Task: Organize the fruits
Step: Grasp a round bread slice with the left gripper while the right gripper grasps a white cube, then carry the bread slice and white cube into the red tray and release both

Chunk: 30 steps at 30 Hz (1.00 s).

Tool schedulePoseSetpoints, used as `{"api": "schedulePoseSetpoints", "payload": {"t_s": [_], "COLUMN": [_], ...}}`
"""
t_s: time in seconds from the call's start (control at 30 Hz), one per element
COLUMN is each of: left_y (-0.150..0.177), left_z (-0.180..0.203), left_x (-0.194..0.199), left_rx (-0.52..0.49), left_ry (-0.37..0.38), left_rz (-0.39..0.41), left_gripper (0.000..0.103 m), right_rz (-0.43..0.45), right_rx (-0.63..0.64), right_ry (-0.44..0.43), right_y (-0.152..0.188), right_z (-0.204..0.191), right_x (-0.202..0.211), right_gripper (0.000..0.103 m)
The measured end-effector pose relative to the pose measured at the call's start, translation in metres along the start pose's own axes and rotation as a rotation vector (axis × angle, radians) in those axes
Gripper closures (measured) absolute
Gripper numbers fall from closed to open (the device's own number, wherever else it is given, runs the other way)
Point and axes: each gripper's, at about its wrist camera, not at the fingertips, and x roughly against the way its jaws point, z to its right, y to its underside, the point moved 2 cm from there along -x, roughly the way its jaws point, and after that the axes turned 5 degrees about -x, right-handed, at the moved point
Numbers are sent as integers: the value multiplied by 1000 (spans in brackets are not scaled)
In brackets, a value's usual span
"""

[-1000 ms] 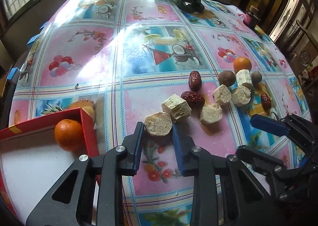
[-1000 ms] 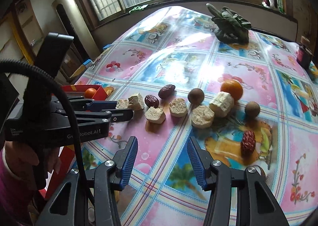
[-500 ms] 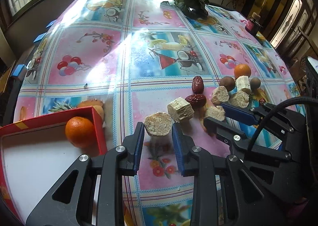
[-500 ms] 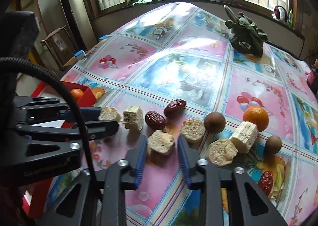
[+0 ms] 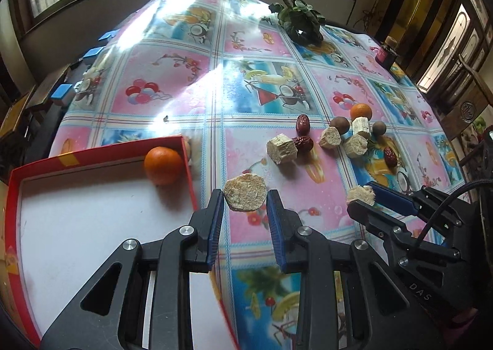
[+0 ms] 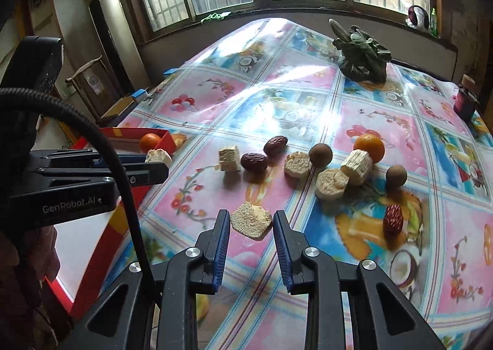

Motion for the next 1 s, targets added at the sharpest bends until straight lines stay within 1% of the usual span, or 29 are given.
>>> {"api": "schedulePoseSetpoints", "payload": {"t_s": [0.2, 0.5, 0.6, 0.87, 1.0], "left_y": [14, 30, 37, 54, 60], "left_z": [-12, -44, -55, -76, -88], "left_x": [19, 46, 51, 57, 59], "left_rx": [27, 82, 101, 143, 162], "left_ry": [-9, -50, -63, -88, -115], "left_rz": [20, 54, 57, 58, 60], "left_gripper": [75, 75, 75, 75, 75], "right_rz": [7, 30, 27, 20, 19], "right_rx": [7, 56, 76, 128, 145], "right_ry": [-25, -70, -88, -100, -132], "right_y": [10, 9, 10, 10, 6], "right_z": [-20, -58, -71, -97, -112], "right_x": [8, 20, 20, 17, 17], "right_gripper": [75, 75, 75, 75, 75]}}
